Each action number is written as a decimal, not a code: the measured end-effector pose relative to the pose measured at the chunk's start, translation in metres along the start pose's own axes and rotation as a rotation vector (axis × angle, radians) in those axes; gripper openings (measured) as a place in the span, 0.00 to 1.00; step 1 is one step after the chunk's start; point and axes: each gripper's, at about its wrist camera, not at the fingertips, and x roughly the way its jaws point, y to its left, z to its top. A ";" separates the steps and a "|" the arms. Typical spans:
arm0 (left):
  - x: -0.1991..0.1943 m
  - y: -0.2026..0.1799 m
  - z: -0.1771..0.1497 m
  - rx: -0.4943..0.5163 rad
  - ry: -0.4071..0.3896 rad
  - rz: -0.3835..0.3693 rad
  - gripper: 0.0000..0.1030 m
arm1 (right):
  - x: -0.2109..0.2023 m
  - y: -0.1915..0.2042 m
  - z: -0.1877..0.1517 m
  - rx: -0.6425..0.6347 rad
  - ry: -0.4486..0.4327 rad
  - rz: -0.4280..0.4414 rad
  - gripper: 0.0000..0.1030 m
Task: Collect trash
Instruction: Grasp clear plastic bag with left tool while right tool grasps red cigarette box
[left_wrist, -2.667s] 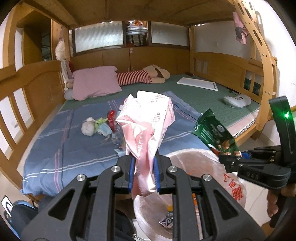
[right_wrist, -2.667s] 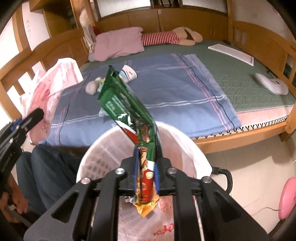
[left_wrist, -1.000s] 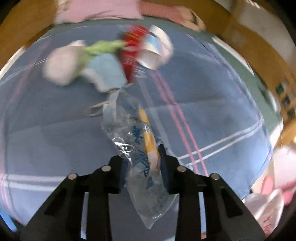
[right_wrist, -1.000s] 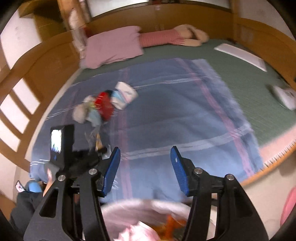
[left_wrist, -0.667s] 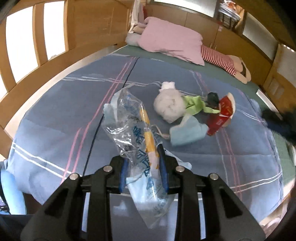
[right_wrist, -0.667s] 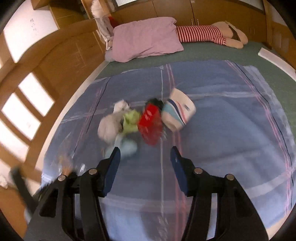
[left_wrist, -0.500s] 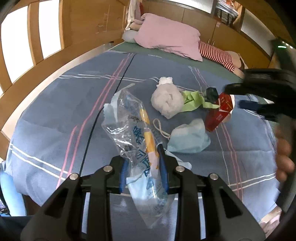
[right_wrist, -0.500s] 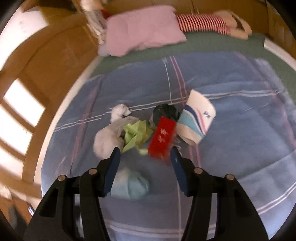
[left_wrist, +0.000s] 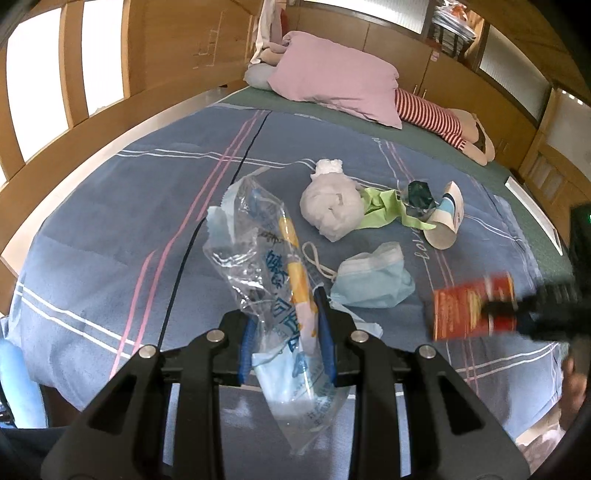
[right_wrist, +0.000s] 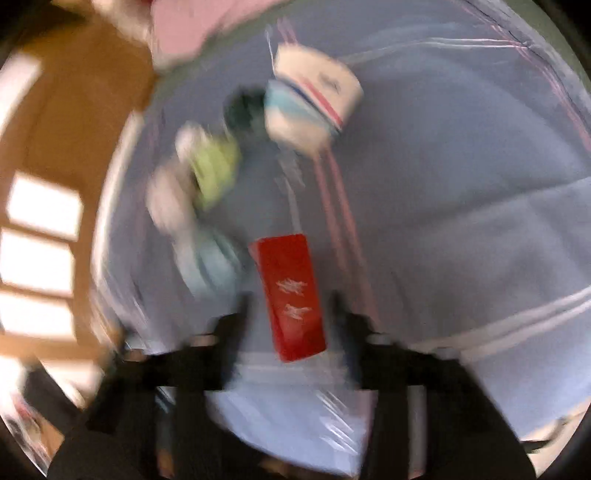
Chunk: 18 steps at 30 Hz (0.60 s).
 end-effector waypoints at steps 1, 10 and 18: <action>-0.001 0.000 0.000 0.000 -0.001 -0.001 0.29 | -0.004 0.002 -0.005 -0.059 -0.001 -0.043 0.56; 0.000 0.002 -0.003 0.014 0.000 0.000 0.29 | 0.003 0.050 -0.008 -0.654 -0.041 -0.274 0.87; 0.000 -0.004 -0.004 0.041 -0.003 -0.026 0.29 | 0.059 0.046 -0.015 -0.650 0.099 -0.249 0.78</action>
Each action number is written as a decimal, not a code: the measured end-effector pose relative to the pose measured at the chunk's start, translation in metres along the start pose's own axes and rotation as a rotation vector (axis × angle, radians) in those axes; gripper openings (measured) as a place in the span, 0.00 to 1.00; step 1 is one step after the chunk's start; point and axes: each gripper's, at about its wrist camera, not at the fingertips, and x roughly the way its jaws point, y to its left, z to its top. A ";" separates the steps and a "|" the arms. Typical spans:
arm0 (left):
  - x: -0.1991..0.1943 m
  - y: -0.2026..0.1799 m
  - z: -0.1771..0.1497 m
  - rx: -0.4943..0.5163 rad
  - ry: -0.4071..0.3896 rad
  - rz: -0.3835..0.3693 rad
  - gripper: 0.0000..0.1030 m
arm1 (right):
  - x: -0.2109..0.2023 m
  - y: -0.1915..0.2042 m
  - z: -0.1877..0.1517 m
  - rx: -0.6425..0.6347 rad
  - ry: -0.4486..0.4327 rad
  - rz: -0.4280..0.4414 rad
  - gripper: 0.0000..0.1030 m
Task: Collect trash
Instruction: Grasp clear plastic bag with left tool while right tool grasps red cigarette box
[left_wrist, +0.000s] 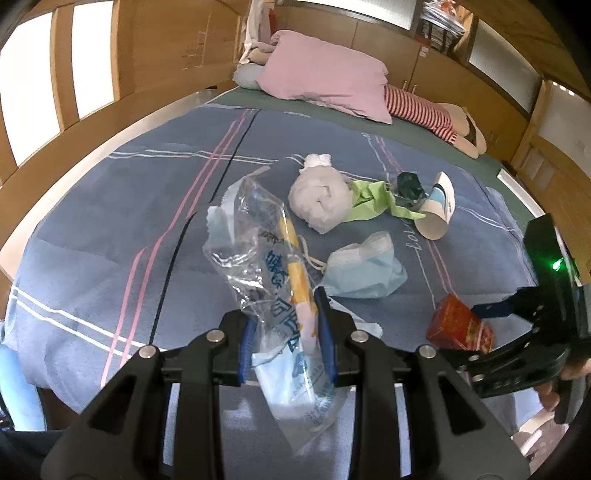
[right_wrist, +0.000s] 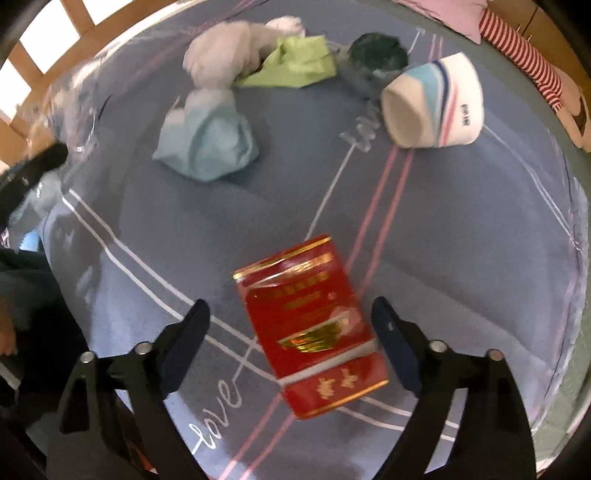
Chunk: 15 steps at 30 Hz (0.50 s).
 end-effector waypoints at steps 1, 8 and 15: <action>-0.001 -0.002 -0.001 0.008 -0.005 -0.001 0.29 | 0.002 0.002 0.000 0.003 0.005 -0.008 0.64; -0.018 -0.019 -0.010 0.084 -0.054 -0.011 0.29 | -0.028 -0.005 -0.020 0.163 -0.077 -0.064 0.60; -0.082 -0.037 -0.024 0.173 -0.118 -0.024 0.29 | -0.110 0.008 -0.066 0.263 -0.263 -0.136 0.60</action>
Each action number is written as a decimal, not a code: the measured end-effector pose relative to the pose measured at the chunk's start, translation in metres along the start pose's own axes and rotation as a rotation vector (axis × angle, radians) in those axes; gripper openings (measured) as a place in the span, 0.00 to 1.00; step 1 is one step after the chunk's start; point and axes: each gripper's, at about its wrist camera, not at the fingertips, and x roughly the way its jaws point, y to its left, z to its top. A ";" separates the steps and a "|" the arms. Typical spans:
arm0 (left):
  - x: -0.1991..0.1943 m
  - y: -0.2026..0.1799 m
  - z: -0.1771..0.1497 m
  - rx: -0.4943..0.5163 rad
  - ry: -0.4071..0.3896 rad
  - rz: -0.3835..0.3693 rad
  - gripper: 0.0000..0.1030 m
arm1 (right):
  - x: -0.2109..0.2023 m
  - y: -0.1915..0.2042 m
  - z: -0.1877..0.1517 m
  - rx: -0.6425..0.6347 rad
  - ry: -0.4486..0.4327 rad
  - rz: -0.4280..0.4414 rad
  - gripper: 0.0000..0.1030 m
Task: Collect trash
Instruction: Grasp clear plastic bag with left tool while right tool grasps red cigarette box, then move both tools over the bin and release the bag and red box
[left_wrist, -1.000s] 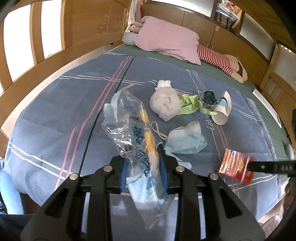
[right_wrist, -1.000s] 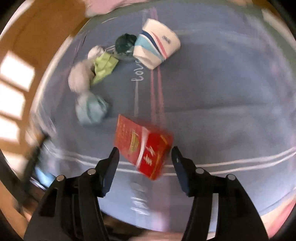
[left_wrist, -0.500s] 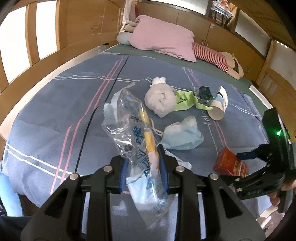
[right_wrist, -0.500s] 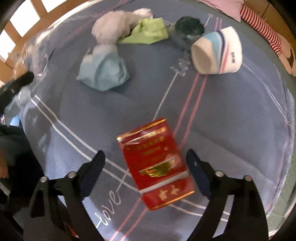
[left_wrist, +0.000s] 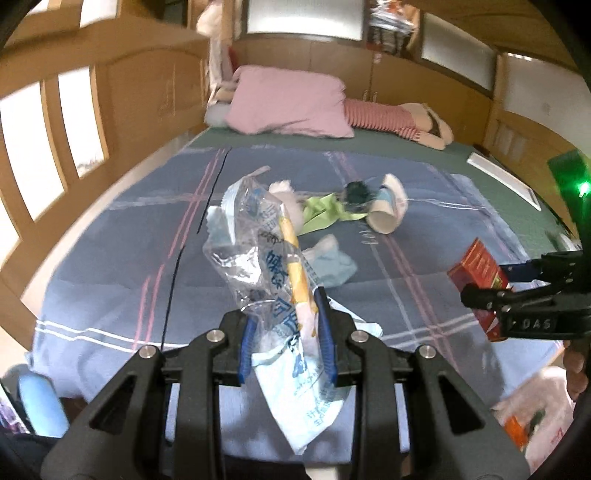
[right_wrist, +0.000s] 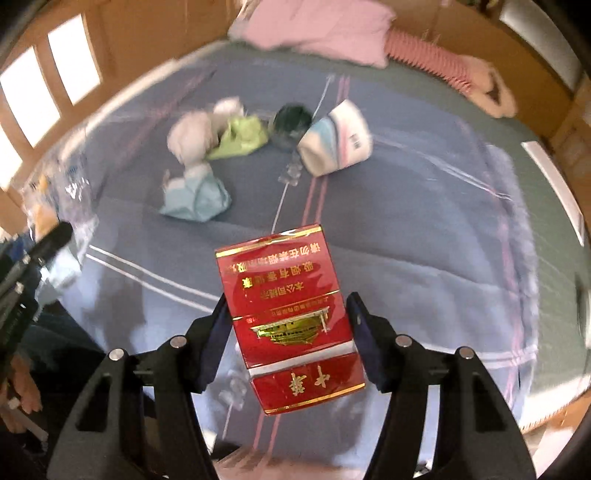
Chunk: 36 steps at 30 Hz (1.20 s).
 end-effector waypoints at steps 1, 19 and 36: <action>-0.008 -0.003 0.001 0.006 -0.006 -0.004 0.29 | -0.015 -0.004 -0.007 0.024 -0.025 0.000 0.60; -0.149 -0.072 -0.026 0.150 -0.134 -0.132 0.29 | -0.163 -0.005 -0.121 0.237 -0.298 -0.032 0.60; -0.168 -0.106 -0.063 0.242 -0.086 -0.197 0.29 | -0.187 -0.032 -0.181 0.353 -0.301 -0.085 0.60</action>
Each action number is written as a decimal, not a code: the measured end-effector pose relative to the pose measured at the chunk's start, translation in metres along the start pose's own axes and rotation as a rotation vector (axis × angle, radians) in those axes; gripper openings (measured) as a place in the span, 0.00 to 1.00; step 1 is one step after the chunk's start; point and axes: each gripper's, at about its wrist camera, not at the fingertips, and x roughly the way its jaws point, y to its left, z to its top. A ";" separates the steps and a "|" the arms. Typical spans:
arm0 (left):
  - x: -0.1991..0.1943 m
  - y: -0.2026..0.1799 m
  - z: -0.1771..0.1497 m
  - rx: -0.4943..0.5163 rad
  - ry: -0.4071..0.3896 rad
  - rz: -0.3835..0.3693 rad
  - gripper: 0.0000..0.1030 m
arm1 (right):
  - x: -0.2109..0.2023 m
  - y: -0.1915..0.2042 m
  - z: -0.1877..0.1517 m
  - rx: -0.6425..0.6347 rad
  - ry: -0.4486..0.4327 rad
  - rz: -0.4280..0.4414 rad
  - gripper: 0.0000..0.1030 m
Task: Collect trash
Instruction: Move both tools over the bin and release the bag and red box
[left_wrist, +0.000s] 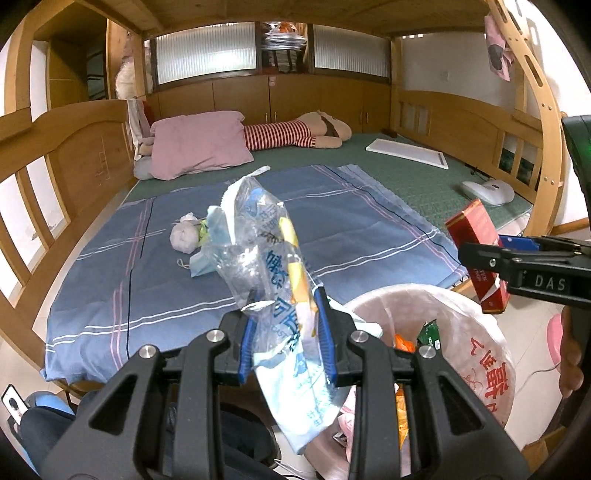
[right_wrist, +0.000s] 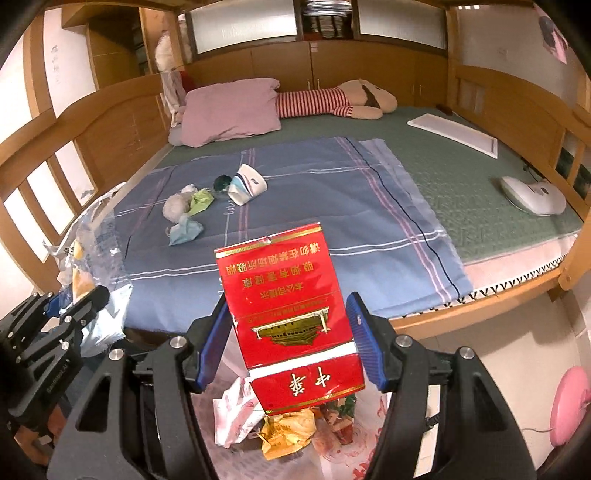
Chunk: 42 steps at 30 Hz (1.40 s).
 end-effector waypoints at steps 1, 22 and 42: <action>-0.002 -0.001 -0.002 0.000 -0.001 -0.001 0.29 | 0.000 0.000 0.000 0.000 0.002 -0.002 0.60; 0.004 0.002 -0.002 0.014 0.024 -0.025 0.29 | 0.009 0.004 -0.007 -0.018 0.046 -0.002 0.60; 0.021 0.000 -0.008 0.003 0.097 -0.161 0.29 | 0.016 -0.029 -0.033 0.115 0.126 0.048 0.78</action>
